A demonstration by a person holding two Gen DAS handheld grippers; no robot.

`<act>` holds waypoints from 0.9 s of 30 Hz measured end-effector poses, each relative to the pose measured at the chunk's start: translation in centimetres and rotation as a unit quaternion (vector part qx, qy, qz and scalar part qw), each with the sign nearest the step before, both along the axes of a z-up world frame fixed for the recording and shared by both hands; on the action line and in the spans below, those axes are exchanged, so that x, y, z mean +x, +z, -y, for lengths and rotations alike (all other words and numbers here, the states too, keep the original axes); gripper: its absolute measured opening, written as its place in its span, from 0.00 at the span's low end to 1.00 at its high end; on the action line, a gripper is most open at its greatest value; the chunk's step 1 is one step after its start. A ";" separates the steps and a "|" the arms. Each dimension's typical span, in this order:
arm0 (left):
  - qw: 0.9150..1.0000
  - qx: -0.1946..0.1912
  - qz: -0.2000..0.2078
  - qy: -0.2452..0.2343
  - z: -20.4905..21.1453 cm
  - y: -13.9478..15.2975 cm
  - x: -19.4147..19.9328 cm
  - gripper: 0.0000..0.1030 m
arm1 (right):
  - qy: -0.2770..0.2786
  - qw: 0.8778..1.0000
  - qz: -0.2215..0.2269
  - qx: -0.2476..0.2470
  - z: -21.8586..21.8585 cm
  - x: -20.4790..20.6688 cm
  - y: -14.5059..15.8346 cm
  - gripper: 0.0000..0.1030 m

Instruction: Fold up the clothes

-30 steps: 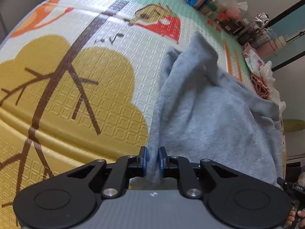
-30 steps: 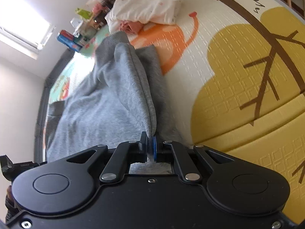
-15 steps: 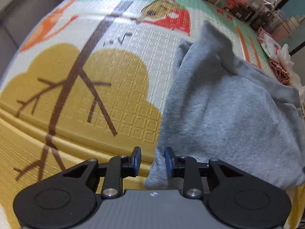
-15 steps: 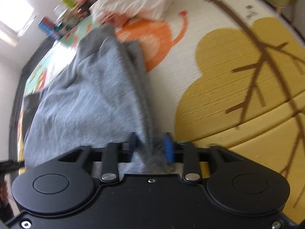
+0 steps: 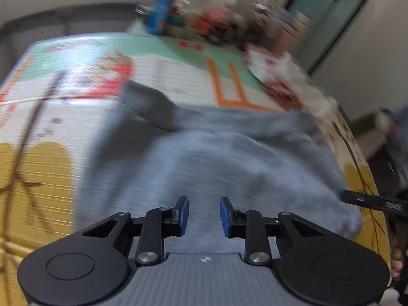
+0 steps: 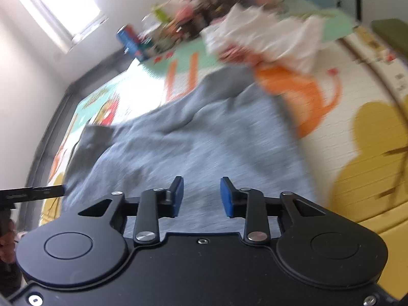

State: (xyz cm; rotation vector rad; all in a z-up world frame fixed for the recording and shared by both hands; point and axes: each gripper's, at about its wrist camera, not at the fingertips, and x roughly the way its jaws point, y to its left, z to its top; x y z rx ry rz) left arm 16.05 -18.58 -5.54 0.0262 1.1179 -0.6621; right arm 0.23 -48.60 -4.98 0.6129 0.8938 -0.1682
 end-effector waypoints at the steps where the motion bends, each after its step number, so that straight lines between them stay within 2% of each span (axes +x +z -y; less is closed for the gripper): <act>1: 1.000 -0.002 -0.009 -0.007 0.9 -0.7 -0.6 0.26 | 0.007 1.000 -0.002 0.012 -1.0 0.5 -0.6 0.20; 2: 1.000 -0.005 -0.018 -0.015 1.6 -1.5 -1.1 0.25 | 0.014 1.000 -0.004 0.022 -1.9 1.0 -1.1 0.15; 6: 0.998 -0.024 -0.052 -0.018 3.0 -4.3 -2.2 0.22 | 0.035 0.998 -0.017 0.051 -4.8 2.2 -3.1 0.12; 8: 0.998 -0.017 -0.068 -0.010 3.1 -5.8 -2.1 0.21 | 0.042 0.997 -0.023 0.063 -5.6 2.7 -4.0 0.12; 11: 0.995 -0.004 -0.094 0.015 2.5 -7.8 -1.6 0.14 | 0.041 0.996 -0.045 0.069 -6.1 3.0 -5.4 0.12; 13: 0.992 -0.017 -0.116 0.037 0.9 -8.5 -0.8 0.08 | 0.029 0.995 -0.062 0.071 -5.5 2.8 -6.3 0.09; 15: 0.989 -0.028 -0.129 0.059 -0.8 -9.0 0.0 0.04 | 0.012 0.994 -0.075 0.073 -4.3 2.4 -7.0 0.02; 20: 0.980 -0.056 -0.152 0.113 -5.3 -9.5 2.1 0.03 | -0.033 0.992 -0.078 0.093 -0.8 0.0 -7.8 0.00; 24: 0.975 -0.070 -0.159 0.136 -8.2 -9.3 3.0 0.03 | -0.049 0.991 -0.077 0.098 1.2 -1.3 -7.9 0.00; 27: 0.975 -0.072 -0.154 0.141 -9.3 -8.9 3.3 0.03 | -0.049 0.991 -0.076 0.096 1.9 -1.8 -7.7 0.00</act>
